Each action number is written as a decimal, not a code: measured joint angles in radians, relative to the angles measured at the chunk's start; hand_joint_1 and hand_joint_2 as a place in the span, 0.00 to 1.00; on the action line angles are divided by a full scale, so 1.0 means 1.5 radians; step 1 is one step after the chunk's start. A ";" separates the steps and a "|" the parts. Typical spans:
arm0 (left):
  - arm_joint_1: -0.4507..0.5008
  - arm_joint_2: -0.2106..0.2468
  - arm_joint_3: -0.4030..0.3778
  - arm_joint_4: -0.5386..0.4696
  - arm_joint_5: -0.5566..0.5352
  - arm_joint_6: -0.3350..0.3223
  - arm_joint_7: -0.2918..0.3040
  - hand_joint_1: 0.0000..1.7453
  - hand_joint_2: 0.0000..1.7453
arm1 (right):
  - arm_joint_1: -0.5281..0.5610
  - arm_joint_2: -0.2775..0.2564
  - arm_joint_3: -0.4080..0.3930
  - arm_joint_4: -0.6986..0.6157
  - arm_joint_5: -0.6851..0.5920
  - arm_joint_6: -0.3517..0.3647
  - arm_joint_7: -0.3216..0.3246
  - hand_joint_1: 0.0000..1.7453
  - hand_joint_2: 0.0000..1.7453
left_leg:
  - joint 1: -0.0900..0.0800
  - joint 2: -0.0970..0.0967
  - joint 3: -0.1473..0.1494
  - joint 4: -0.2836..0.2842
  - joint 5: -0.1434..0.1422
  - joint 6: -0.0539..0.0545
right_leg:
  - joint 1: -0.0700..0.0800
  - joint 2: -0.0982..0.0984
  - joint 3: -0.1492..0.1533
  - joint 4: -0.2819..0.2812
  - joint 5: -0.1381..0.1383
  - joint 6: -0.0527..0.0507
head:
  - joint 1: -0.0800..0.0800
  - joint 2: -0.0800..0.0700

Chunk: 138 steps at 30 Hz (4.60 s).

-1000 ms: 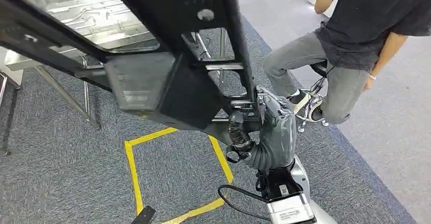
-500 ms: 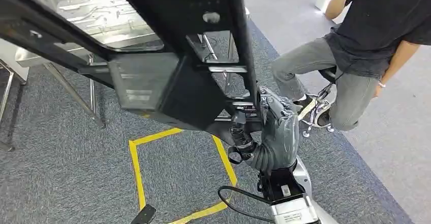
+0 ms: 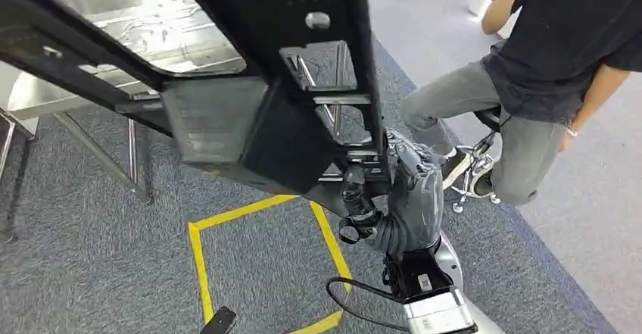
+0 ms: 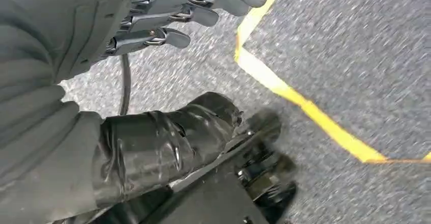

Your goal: Take the parts from the cabinet and place them on the table.

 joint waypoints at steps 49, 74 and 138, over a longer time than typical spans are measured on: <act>-0.002 0.000 0.000 -0.001 -0.009 -0.014 0.022 0.00 1.00 | 0.011 -0.005 -0.001 0.006 0.009 -0.024 0.005 1.00 1.00 | -0.005 -0.021 0.081 -0.035 -0.071 0.015 | -0.006 0.008 -0.097 0.015 0.080 0.013 | 0.026 0.000; 0.000 0.002 0.000 -0.001 -0.016 -0.009 0.023 0.00 1.00 | 0.013 -0.005 -0.002 0.006 0.007 -0.027 0.002 1.00 1.00 | -0.008 -0.006 0.079 -0.035 -0.058 0.030 | -0.003 0.000 -0.155 0.144 0.041 0.019 | 0.031 0.000; -0.001 0.007 0.000 -0.001 -0.028 -0.020 0.025 0.00 1.00 | 0.017 -0.011 -0.013 0.007 -0.055 -0.037 -0.013 1.00 1.00 | -0.004 -0.005 0.116 -0.030 -0.087 0.012 | 0.003 0.005 -0.116 0.022 0.096 0.010 | 0.038 0.000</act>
